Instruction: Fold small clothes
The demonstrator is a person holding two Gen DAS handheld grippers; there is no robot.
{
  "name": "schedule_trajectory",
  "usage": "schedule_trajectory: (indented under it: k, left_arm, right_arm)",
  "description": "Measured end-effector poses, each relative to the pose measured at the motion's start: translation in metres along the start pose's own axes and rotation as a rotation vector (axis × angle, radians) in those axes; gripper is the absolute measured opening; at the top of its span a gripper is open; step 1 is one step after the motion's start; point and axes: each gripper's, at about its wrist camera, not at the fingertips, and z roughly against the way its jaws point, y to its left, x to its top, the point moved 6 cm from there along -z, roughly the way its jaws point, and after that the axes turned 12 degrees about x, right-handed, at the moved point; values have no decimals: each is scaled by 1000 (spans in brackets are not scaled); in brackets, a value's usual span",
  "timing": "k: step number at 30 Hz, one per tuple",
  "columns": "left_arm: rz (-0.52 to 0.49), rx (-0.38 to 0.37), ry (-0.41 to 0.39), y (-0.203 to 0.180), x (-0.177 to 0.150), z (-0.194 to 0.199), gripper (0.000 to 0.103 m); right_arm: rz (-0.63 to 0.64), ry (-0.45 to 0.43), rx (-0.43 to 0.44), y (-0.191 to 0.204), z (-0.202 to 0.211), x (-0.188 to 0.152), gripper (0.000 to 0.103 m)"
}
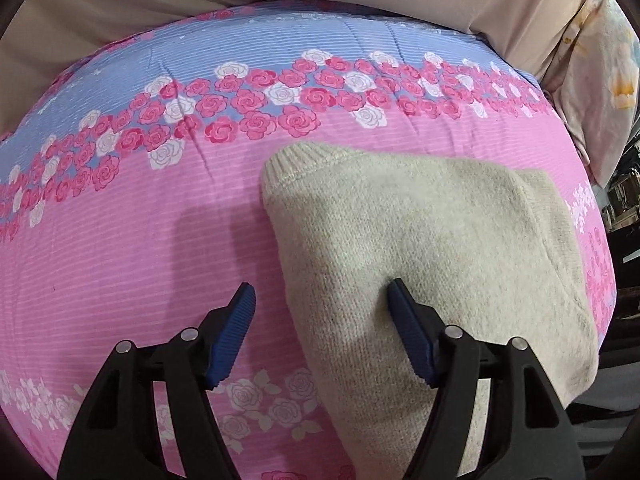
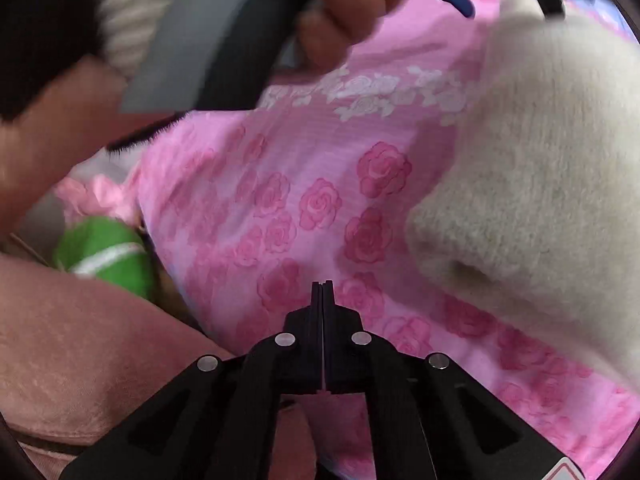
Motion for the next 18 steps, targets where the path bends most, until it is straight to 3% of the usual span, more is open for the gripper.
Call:
schedule_trajectory:
  k: [4, 5, 6, 7, 8, 11, 14, 16, 17, 18]
  left_arm:
    - [8, 14, -6, 0, 1, 3, 66]
    - [9, 17, -7, 0, 0, 3, 66]
    - [9, 22, -10, 0, 0, 3, 66]
    - [10, 24, -10, 0, 0, 3, 66]
    - [12, 26, -11, 0, 0, 3, 66]
    - [18, 31, -9, 0, 0, 4, 66]
    - [26, 39, -17, 0, -1, 9, 66]
    - [35, 45, -27, 1, -2, 15, 66]
    - [41, 43, -29, 2, -2, 17, 66]
    - [55, 33, -28, 3, -4, 21, 66]
  right_arm:
    - [-135, -240, -6, -30, 96, 23, 14]
    - [-165, -295, -66, -47, 124, 30, 19]
    - [-196, -333, -135, -64, 145, 35, 35]
    - [-235, -365, -213, -81, 163, 39, 44]
    - [-282, -394, -281, -101, 180, 44, 44]
    - [-424, -410, -370, -153, 206, 55, 44]
    - [-495, -393, -328, -183, 202, 62, 50]
    - [-548, -353, -300, -202, 191, 63, 61]
    - [-553, -338, -292, -204, 183, 65, 61]
    - [-542, -307, -283, -208, 171, 64, 53]
